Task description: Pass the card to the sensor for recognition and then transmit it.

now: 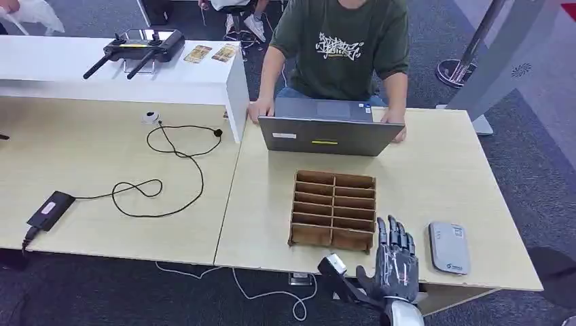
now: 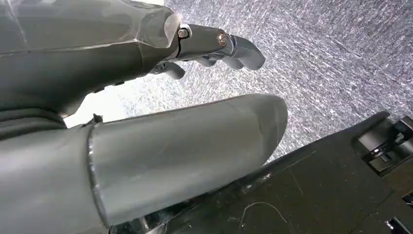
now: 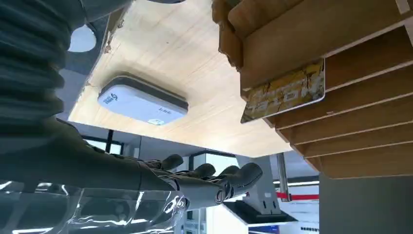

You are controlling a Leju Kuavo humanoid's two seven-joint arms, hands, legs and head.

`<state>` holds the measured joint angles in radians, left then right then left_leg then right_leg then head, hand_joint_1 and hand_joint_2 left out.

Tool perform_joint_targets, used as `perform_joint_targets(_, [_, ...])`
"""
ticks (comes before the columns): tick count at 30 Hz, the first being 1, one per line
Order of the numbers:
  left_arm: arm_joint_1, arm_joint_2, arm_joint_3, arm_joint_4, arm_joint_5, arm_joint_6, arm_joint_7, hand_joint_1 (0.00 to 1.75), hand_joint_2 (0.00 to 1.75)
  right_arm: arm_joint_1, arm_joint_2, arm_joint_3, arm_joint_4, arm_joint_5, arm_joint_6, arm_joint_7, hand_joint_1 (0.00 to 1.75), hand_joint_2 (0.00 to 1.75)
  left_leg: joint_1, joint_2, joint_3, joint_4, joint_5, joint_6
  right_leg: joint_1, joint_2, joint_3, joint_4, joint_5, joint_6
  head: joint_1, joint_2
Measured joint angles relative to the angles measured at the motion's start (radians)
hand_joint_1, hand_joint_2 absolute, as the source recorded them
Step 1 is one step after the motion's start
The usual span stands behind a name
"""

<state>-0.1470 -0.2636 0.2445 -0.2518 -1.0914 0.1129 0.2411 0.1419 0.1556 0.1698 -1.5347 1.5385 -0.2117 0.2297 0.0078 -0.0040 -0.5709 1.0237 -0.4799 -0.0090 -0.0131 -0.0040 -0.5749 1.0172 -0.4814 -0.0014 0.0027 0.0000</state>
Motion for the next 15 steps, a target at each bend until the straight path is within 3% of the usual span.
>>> perform_joint_targets(7, [0.0,0.0,0.0,0.0,0.005,0.0,0.0,0.0,0.0,-0.01,0.0,0.006,0.016,0.0,0.01,0.013,0.0,1.75,0.0,0.0,0.0,0.0,0.0,0.0,0.0,0.0,0.0,0.0,0.0,0.0,0.0,0.0])
perform_joint_targets(15, [0.0,0.0,-0.002,0.0,-0.001,-0.008,-0.003,0.0,0.0,-0.031,0.0,0.04,0.017,0.0,-0.03,-0.01,0.0,1.75,0.0,0.0,0.0,0.0,0.0,0.0,0.0,0.0,0.0,0.0,0.0,0.0,0.0,0.0])
